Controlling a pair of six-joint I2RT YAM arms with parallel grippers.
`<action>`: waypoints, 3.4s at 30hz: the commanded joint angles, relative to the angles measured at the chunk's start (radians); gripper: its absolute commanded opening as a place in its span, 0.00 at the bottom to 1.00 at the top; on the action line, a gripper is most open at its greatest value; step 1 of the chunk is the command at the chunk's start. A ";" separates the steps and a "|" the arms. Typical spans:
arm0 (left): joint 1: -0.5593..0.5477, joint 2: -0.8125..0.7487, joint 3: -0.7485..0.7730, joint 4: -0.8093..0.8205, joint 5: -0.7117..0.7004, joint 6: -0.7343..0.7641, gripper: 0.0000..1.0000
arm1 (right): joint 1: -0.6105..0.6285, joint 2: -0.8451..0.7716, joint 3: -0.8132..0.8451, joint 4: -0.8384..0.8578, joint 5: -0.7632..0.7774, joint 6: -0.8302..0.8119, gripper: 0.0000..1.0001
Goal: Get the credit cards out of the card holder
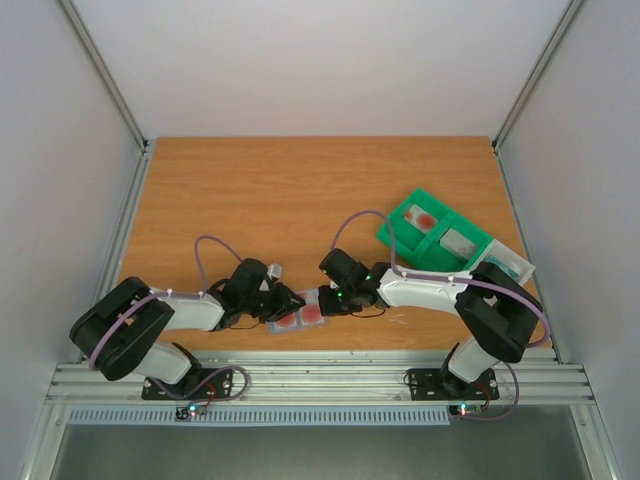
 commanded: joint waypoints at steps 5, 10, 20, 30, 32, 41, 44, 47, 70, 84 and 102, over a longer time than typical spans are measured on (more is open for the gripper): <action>-0.004 -0.011 0.007 -0.098 -0.049 0.020 0.27 | 0.008 0.050 0.010 -0.020 0.020 -0.014 0.02; -0.005 -0.021 0.008 -0.109 -0.054 0.021 0.29 | 0.008 0.078 -0.012 -0.013 0.003 -0.005 0.02; -0.008 -0.066 0.013 -0.225 -0.134 0.022 0.33 | 0.008 0.078 -0.010 -0.022 0.018 -0.008 0.01; -0.035 -0.020 0.025 -0.194 -0.147 0.003 0.31 | 0.008 0.065 -0.007 -0.020 0.012 0.001 0.01; -0.049 0.004 0.037 -0.190 -0.146 0.002 0.31 | 0.008 0.064 -0.007 -0.020 0.011 0.003 0.01; -0.056 -0.030 0.037 -0.174 -0.152 -0.018 0.03 | 0.007 0.057 -0.014 -0.023 0.019 0.006 0.01; -0.056 -0.058 0.039 -0.199 -0.160 -0.016 0.03 | 0.007 0.057 -0.013 -0.022 0.024 0.006 0.01; -0.056 -0.089 0.030 -0.197 -0.165 -0.014 0.09 | 0.008 0.059 -0.014 -0.021 0.023 0.006 0.01; -0.056 -0.090 -0.054 0.052 -0.100 -0.099 0.00 | 0.008 0.055 -0.029 -0.013 0.026 0.009 0.01; -0.055 -0.244 -0.034 -0.229 -0.206 -0.063 0.00 | 0.007 0.047 -0.033 -0.020 0.034 0.009 0.01; -0.043 -0.438 -0.016 -0.458 -0.262 -0.035 0.00 | 0.008 -0.003 -0.025 -0.031 0.025 0.003 0.02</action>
